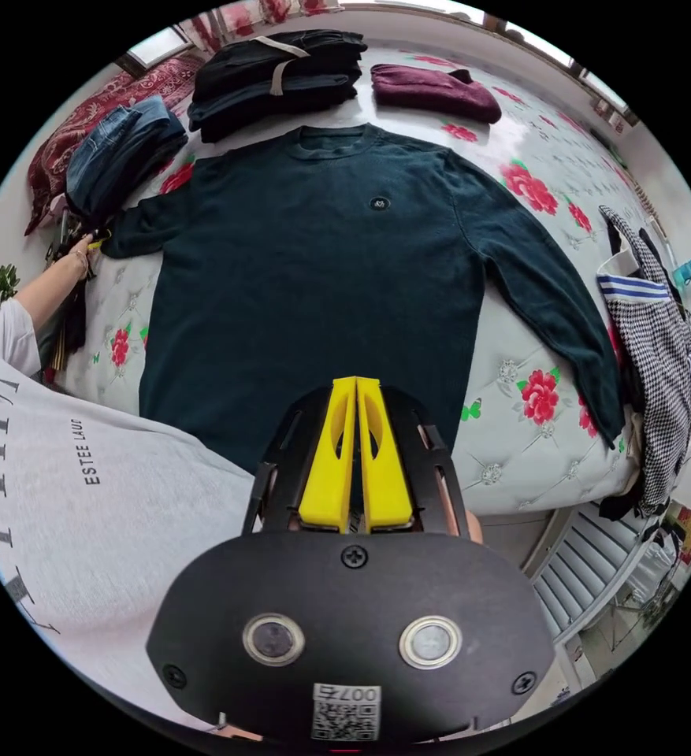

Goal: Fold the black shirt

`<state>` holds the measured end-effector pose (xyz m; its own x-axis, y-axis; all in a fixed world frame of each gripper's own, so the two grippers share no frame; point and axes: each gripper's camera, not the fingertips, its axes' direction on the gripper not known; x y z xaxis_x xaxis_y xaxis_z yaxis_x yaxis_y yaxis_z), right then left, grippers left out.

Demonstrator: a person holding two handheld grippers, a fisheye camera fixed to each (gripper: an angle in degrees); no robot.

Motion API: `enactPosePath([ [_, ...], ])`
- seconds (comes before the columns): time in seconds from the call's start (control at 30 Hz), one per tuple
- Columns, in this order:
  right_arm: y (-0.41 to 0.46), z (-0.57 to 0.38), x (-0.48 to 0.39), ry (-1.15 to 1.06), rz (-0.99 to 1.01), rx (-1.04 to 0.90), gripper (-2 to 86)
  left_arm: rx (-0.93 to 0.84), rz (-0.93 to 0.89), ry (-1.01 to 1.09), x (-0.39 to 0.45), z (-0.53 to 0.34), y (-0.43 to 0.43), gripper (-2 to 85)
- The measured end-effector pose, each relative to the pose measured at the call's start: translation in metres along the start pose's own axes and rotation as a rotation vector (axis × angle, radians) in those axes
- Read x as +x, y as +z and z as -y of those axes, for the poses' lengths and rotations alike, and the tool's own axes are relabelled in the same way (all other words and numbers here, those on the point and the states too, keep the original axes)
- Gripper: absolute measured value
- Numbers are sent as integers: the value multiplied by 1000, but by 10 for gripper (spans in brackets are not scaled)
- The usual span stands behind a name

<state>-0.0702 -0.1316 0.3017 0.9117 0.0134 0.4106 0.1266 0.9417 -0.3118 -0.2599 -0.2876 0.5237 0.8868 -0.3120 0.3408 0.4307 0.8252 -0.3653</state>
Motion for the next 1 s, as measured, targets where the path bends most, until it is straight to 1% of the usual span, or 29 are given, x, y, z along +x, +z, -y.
enactPosePath([
  [0.03,0,1,-3,-11,-7,-2,-2,-15,30,24,4,1,1,22],
  [0.07,-2,3,-7,-32,-26,-4,-2,-21,24,31,3,0,0,13],
  [0.1,-4,3,-11,-52,-45,-3,-2,7,-76,-34,-14,-7,-3,7],
  [0.13,-5,3,-12,-60,-54,-2,-2,29,-135,-90,-26,-12,-6,4],
  [0.2,-8,-3,-14,-73,-82,7,-2,163,-384,-334,-89,-48,-17,-1],
  [0.23,-9,-5,-13,-72,-84,9,-2,204,-447,-382,-104,-59,-19,-2],
  [0.3,-9,-14,-7,-57,-77,16,-2,330,-609,-570,-161,-110,-17,-5],
  [0.33,-8,-16,-5,-52,-68,15,-2,341,-641,-614,-173,-123,-13,-5],
  [0.4,-3,-23,7,-19,-11,8,-2,330,-716,-784,-206,-170,9,-6],
  [0.5,0,-30,24,37,101,24,-2,255,-768,-887,-215,-203,29,-6],
  [0.57,-4,-34,34,66,149,44,-2,314,-807,-883,-210,-207,18,-6],
  [0.63,-13,-41,43,83,172,84,-2,392,-859,-790,-196,-197,-9,-5],
  [0.67,-19,-47,49,91,179,112,-2,462,-915,-674,-179,-186,-37,-4],
  [0.7,-26,-54,56,102,182,139,-2,545,-967,-500,-154,-177,-74,-3],
  [0.73,-28,-58,60,109,184,152,-2,587,-990,-395,-139,-174,-96,-3],
  [0.8,-38,-75,78,149,199,208,-2,736,-1063,69,-64,-187,-184,0],
  [0.83,-40,-80,84,162,205,222,-2,759,-1084,178,-44,-197,-202,2],
  [0.9,-44,-99,106,227,242,272,-2,758,-1220,569,40,-249,-251,9],
  [0.93,-44,-104,112,244,256,282,-2,737,-1252,660,62,-266,-257,14],
  [1.0,-41,-123,134,314,296,315,-1,609,-1298,964,149,-341,-260,41],
])
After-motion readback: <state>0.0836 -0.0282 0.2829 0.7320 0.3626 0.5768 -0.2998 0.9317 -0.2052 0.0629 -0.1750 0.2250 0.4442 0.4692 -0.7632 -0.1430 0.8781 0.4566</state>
